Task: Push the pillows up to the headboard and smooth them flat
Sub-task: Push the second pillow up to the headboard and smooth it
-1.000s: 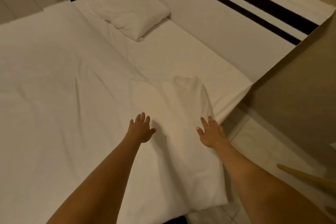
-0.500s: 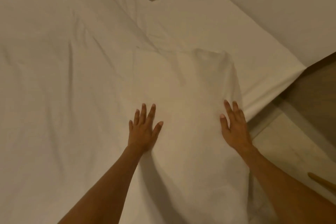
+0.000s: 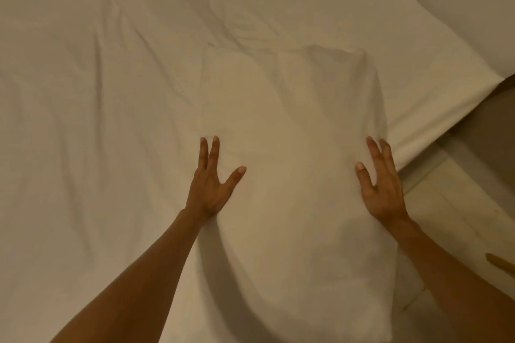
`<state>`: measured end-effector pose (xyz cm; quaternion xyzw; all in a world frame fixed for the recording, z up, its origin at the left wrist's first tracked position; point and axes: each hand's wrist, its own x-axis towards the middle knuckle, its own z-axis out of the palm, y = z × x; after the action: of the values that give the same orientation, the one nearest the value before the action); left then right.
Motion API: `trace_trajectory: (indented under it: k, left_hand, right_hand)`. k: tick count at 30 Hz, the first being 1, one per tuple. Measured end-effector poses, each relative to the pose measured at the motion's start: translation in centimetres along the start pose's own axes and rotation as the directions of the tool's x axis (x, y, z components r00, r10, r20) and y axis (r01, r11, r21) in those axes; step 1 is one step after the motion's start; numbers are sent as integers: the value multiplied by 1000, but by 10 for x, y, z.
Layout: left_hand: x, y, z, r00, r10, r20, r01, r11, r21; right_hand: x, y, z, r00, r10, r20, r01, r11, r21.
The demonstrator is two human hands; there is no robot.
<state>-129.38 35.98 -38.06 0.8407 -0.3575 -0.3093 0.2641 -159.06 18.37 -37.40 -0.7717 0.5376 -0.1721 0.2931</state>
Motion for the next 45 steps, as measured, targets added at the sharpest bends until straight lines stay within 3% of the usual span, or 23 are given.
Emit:
trace_trajectory:
  k: [7, 15, 20, 25, 28, 32, 45]
  left_hand:
    - [7, 1, -4, 1000, 13, 24, -13, 1000, -4]
    - [0, 14, -5, 999, -41, 31, 43, 997, -65]
    - [-5, 24, -9, 994, 89, 58, -91, 995, 28]
    - [-17, 25, -7, 959, 221, 178, -256, 945, 202]
    - [-11, 24, -4, 957, 162, 240, -227, 934, 277]
    - [-6, 28, -4, 961, 106, 254, -167, 959, 231]
    - [-40, 88, -56, 954, 232, 191, -264, 951, 161]
  right_hand:
    - [0, 2, -1, 991, 85, 101, -92, 994, 64]
    - [-8, -17, -13, 997, 28, 79, -34, 996, 84]
    - [-14, -29, -20, 984, -52, 172, 44, 998, 51]
    - [-14, -30, -18, 951, -17, 309, 27, 999, -28]
    - [-10, -29, -12, 952, -24, 304, 43, 998, -55]
    - [-9, -34, -9, 962, -33, 271, 44, 998, -36]
    - [-13, -97, -66, 959, -199, 203, 230, 963, -142]
